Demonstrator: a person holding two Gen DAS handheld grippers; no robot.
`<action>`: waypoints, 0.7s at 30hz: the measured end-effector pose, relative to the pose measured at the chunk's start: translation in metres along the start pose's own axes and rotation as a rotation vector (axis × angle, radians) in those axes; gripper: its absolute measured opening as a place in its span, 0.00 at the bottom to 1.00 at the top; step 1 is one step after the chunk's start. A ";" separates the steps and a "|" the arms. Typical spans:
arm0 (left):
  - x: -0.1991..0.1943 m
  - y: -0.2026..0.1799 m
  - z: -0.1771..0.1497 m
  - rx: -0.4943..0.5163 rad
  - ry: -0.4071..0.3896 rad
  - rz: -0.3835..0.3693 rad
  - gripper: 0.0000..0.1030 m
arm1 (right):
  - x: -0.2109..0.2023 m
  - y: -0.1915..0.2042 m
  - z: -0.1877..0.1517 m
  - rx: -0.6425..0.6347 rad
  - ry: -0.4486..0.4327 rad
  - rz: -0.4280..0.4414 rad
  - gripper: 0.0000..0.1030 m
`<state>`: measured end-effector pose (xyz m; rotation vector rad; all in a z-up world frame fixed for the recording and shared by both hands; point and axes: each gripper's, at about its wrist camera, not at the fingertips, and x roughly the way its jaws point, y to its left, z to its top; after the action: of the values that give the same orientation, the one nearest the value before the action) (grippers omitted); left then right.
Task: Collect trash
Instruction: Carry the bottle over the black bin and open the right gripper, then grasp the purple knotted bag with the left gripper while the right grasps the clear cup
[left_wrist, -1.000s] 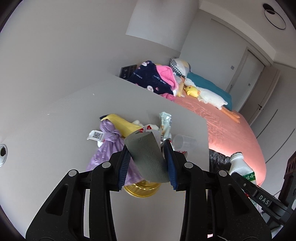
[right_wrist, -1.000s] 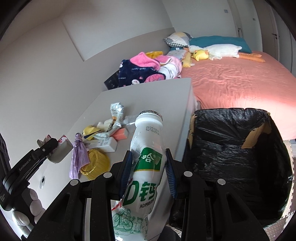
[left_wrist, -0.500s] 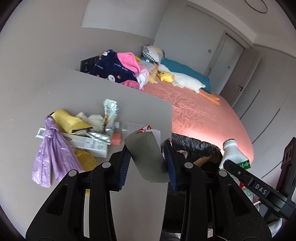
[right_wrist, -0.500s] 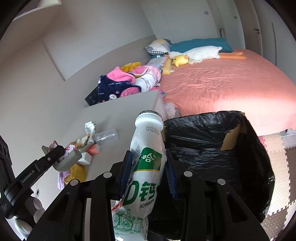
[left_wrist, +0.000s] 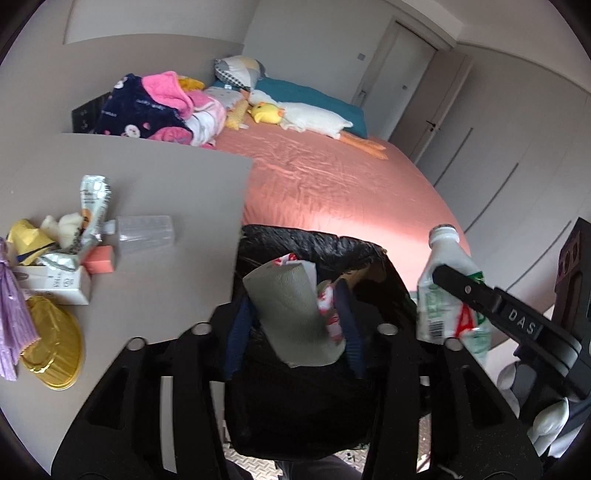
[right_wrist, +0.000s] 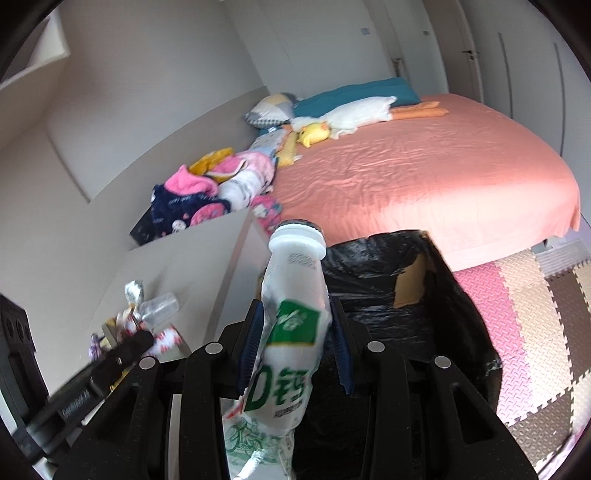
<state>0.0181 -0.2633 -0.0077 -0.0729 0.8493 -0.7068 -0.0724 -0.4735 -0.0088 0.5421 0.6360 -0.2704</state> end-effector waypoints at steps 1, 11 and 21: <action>0.003 -0.004 0.000 0.007 0.003 -0.011 0.89 | -0.003 -0.006 0.002 0.019 -0.020 0.004 0.69; 0.012 -0.011 -0.004 0.045 0.005 0.015 0.94 | -0.004 -0.014 0.006 0.001 -0.053 -0.095 0.96; -0.007 0.018 -0.005 -0.017 -0.025 0.068 0.94 | 0.009 0.021 -0.007 -0.084 -0.001 -0.024 0.96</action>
<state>0.0210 -0.2445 -0.0122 -0.0676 0.8296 -0.6342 -0.0605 -0.4526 -0.0108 0.4543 0.6500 -0.2659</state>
